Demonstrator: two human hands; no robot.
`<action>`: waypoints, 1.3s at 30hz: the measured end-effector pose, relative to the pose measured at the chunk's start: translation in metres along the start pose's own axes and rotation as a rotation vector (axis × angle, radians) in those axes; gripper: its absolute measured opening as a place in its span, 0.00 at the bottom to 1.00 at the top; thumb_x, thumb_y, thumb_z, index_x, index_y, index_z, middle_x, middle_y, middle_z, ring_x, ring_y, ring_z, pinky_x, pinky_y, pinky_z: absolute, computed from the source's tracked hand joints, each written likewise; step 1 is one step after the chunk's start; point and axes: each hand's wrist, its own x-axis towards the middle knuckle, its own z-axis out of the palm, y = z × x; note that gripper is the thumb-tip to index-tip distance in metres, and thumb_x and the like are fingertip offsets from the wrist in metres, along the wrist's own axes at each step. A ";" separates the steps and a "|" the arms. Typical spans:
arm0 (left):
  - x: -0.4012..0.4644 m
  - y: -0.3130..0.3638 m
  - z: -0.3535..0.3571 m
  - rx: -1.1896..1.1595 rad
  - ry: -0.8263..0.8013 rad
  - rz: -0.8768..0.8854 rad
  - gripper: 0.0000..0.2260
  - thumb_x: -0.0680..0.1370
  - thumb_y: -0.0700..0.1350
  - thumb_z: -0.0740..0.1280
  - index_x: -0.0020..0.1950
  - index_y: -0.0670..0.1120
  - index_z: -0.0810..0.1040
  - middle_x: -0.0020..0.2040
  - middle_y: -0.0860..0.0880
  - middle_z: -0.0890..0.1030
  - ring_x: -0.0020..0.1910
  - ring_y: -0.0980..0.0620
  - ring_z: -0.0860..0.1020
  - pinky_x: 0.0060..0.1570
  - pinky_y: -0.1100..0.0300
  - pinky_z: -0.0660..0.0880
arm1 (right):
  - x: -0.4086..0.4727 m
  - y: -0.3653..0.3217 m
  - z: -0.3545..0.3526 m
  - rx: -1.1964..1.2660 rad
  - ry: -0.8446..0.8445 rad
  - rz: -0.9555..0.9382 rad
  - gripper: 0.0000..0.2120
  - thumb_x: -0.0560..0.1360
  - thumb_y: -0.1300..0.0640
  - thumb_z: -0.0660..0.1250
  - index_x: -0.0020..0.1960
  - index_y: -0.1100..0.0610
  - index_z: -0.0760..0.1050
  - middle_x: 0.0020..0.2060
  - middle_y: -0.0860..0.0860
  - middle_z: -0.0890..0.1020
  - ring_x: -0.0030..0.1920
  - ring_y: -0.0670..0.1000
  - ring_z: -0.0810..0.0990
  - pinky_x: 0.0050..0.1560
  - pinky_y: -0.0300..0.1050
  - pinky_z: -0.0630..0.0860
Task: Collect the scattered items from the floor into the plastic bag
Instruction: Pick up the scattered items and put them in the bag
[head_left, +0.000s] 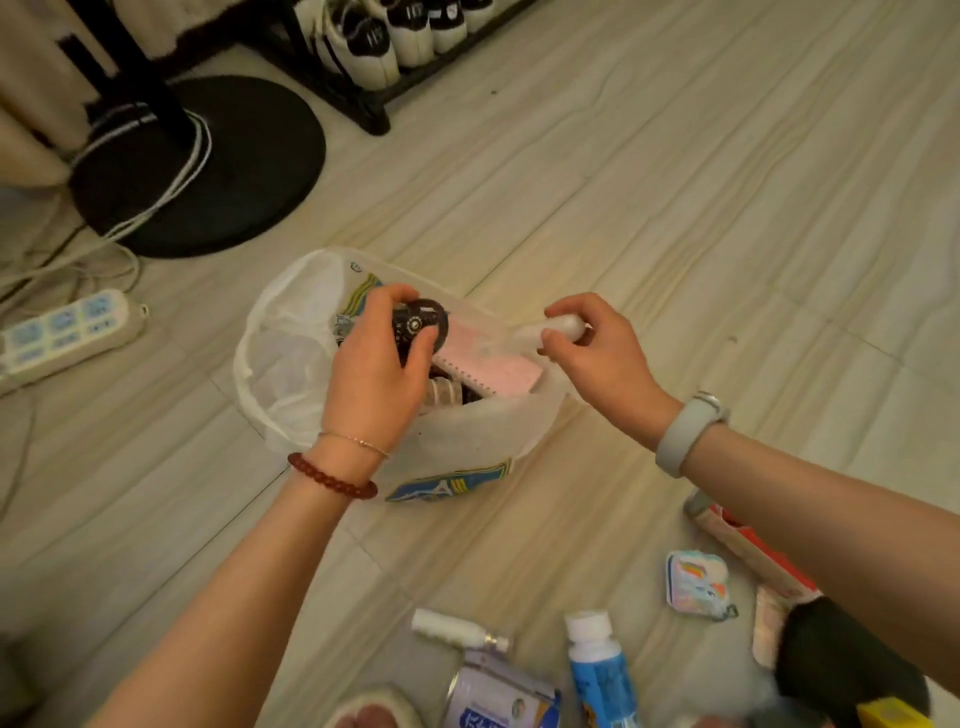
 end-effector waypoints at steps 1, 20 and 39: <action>0.008 -0.008 0.001 0.089 -0.011 0.005 0.13 0.77 0.41 0.63 0.61 0.42 0.69 0.54 0.49 0.75 0.51 0.51 0.74 0.52 0.58 0.71 | 0.002 0.002 0.010 -0.071 -0.035 -0.001 0.10 0.72 0.62 0.64 0.52 0.56 0.73 0.49 0.54 0.77 0.46 0.53 0.76 0.46 0.40 0.70; -0.050 -0.063 0.007 0.636 -0.093 -0.090 0.30 0.70 0.60 0.55 0.68 0.46 0.66 0.72 0.38 0.61 0.72 0.41 0.55 0.64 0.38 0.60 | -0.004 0.040 0.017 -0.869 -0.206 -0.381 0.23 0.77 0.50 0.54 0.70 0.56 0.64 0.71 0.55 0.66 0.74 0.55 0.57 0.73 0.57 0.44; 0.038 -0.047 -0.015 -0.198 -0.082 -0.607 0.13 0.80 0.48 0.57 0.57 0.42 0.76 0.53 0.40 0.78 0.51 0.45 0.75 0.54 0.52 0.71 | 0.035 0.025 -0.024 -0.337 -0.068 0.207 0.12 0.80 0.57 0.52 0.46 0.60 0.72 0.43 0.58 0.77 0.42 0.59 0.77 0.46 0.55 0.77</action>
